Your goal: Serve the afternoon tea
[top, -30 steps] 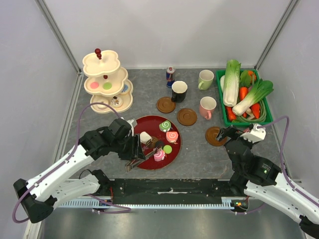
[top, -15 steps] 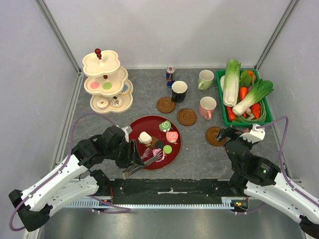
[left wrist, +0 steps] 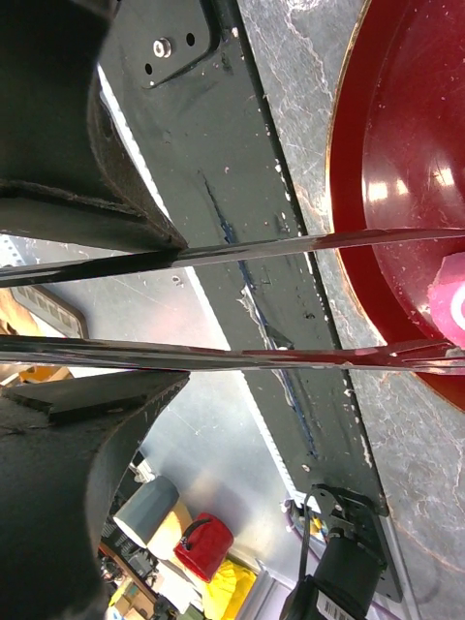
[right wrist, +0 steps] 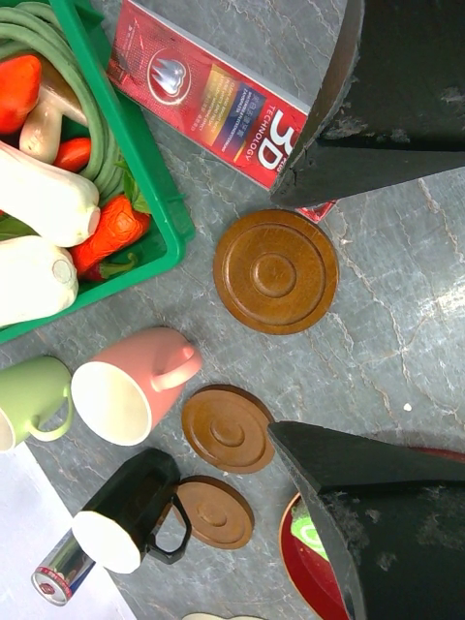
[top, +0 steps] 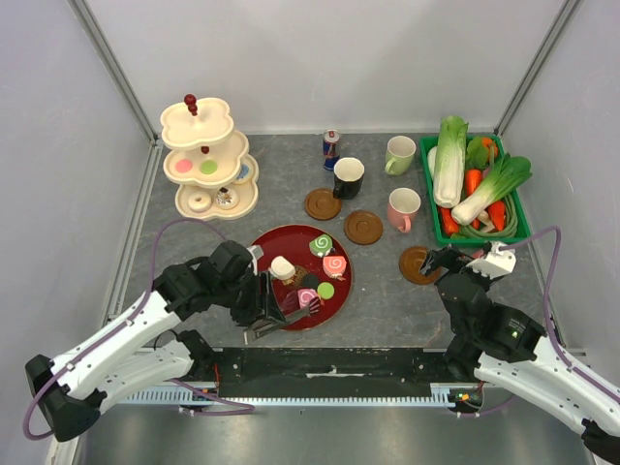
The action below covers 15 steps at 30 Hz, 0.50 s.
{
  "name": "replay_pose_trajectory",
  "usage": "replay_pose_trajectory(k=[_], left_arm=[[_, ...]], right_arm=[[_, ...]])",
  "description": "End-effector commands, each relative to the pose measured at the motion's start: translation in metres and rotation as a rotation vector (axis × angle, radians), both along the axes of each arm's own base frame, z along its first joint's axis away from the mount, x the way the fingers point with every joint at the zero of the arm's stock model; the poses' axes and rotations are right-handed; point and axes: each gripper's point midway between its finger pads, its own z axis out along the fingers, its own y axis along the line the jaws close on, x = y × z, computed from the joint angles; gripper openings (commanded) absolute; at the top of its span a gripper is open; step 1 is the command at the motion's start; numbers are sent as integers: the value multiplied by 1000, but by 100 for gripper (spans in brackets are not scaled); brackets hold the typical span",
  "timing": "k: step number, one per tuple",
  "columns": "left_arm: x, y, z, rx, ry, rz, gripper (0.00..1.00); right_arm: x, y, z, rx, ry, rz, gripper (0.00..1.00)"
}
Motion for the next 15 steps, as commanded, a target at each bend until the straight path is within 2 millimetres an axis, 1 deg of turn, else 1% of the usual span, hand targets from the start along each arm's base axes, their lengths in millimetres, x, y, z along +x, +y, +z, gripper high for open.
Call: replay_pose_trajectory(k=[1,6,9,15], left_arm=[[5,-11,8,-44,-15,-13,56],[7,-15,8,-49,-14,-15,53],[8,-15,12,-49,-19,-15,50],[10,-8,26,-51,-66,15,38]], right_arm=[[1,-3,2,22,-22,-25,98],[1,-3,2,21,-21,-26,98],[1,-3,2,20,-22,-29,98],[1,-4,2,23,-25,-33,98]])
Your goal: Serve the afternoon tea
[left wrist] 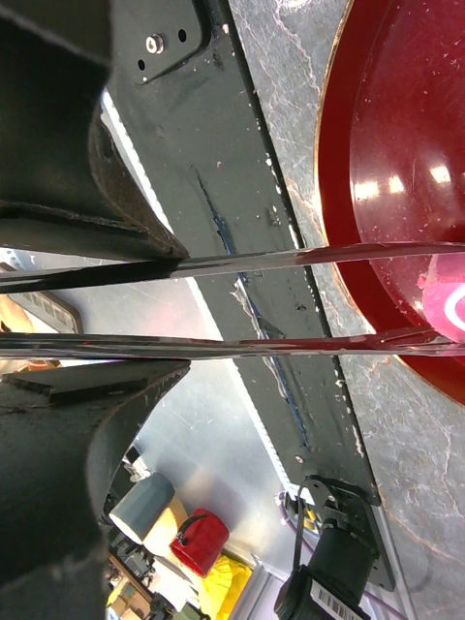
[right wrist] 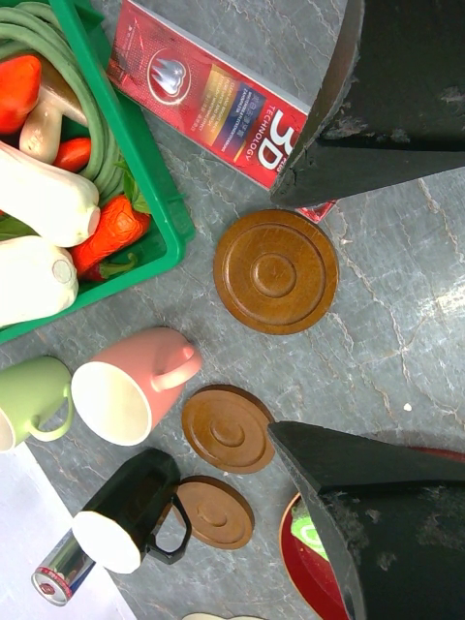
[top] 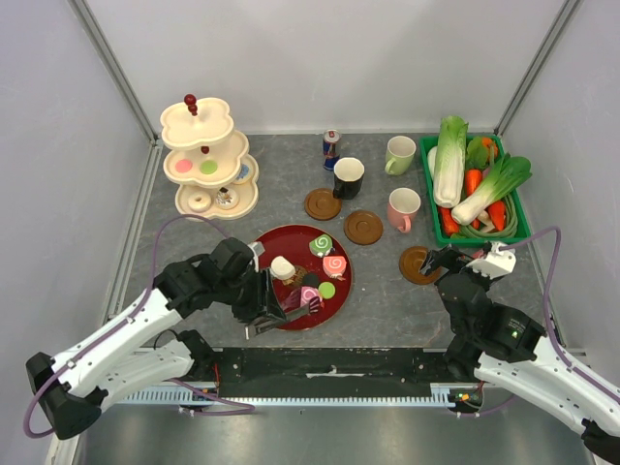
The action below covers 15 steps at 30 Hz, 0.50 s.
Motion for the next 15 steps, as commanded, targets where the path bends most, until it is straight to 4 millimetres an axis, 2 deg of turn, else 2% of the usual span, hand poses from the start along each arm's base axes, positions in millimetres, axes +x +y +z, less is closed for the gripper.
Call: replay_pose_trajectory(k=[1,11,15], left_arm=[[4,-3,26,-57,-62,14,38],[9,2,43,-68,-113,48,31],[24,10,61,-40,-203,99,31]], right_arm=[[1,-4,2,23,-25,-32,98],[1,-5,4,30,-31,-33,98],[1,-5,5,31,-33,-34,98]])
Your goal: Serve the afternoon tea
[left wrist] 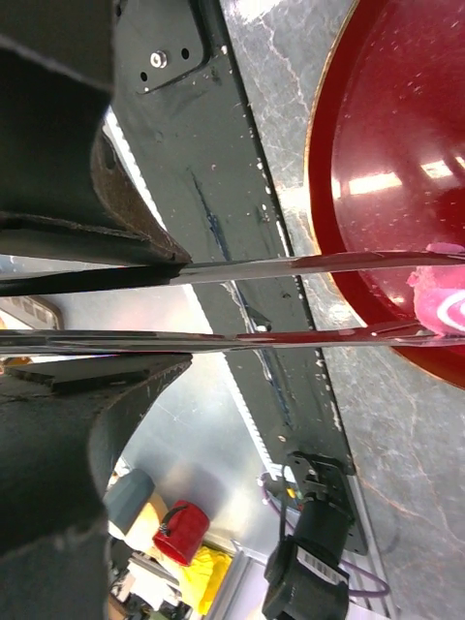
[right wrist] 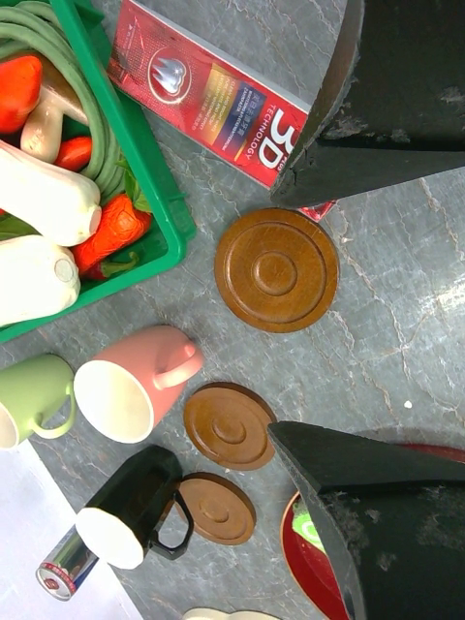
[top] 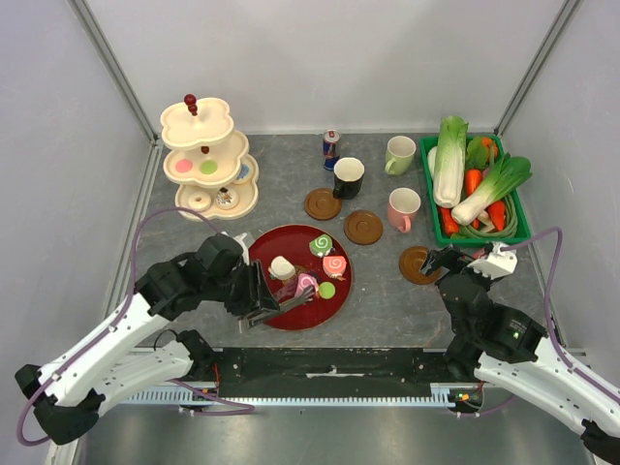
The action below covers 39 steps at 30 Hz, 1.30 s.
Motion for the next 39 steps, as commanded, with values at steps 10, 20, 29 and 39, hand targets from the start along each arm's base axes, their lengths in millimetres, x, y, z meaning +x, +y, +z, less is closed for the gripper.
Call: replay_pose_trajectory(k=[10,20,29,39], left_arm=[[95,6,128,-47,-506,236,35],[175,56,230,-69,-780,475,37],[230,120,265,-94,-818,636,37],[253,187,245,-136,-760,791,36]], right_arm=[[0,-4,6,35,-35,-28,98],[1,-4,7,35,-36,-25,98],[0,-5,8,44,-44,-28,98],[1,-6,7,33,-40,-36,98]])
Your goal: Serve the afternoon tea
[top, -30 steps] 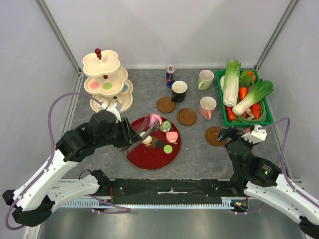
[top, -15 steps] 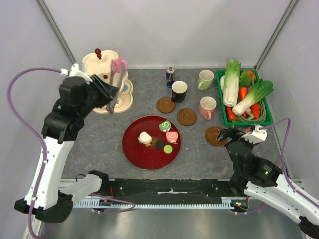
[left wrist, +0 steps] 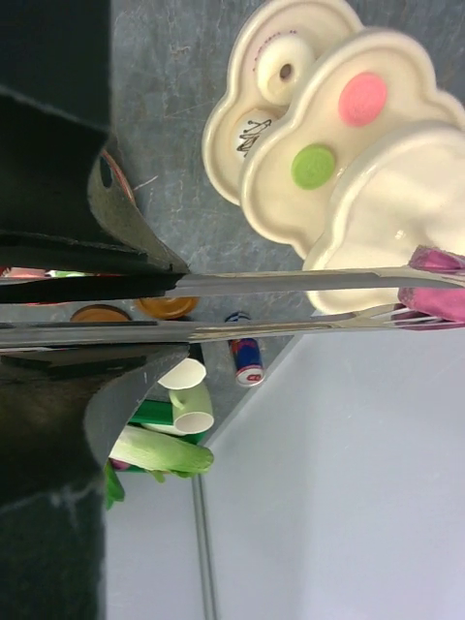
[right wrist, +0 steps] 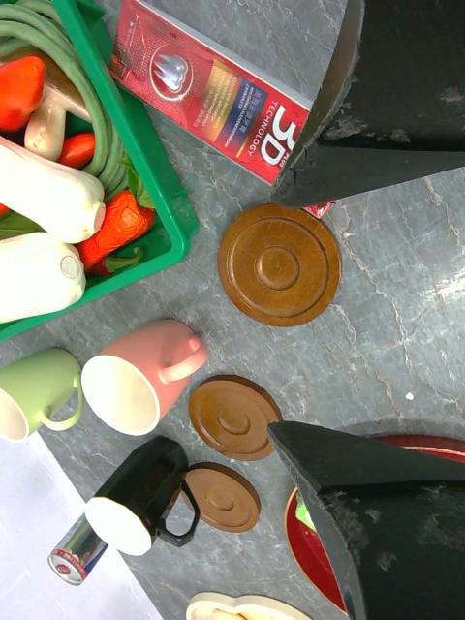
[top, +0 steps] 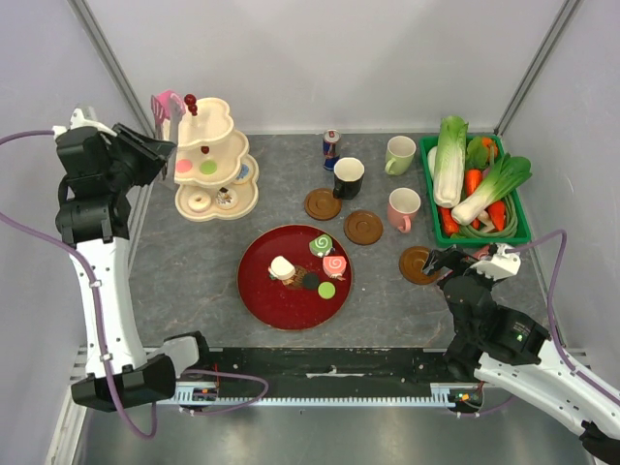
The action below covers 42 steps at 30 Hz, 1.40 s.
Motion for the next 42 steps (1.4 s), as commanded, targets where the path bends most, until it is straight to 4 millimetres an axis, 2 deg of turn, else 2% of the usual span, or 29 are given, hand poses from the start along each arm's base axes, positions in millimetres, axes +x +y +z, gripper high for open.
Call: replay_pose_trajectory(k=[1,6,10,22,27,33,42], left_arm=[[9,10,9,-64,-77,-49,36],[9,19,-8,-137,-55,-51,35],[13,19,-18,-190,-50,-71,36],[31,21,-30,-251,-15,-110,37],[32,26,-36,-251,9,-98,39],[33,36,-52,-249,77,-71,41],[28,52,-46,-176,95,8,50]], right_arm=[[2,-4,3,8,-20,-35,98],[3,-4,1,0,-17,-42,98],[3,-3,2,-5,-13,-39,98],[3,-4,3,-4,-16,-41,98],[3,-4,5,-2,-19,-42,98],[3,-5,5,-3,-19,-44,98],[3,-5,6,-7,-18,-46,98]])
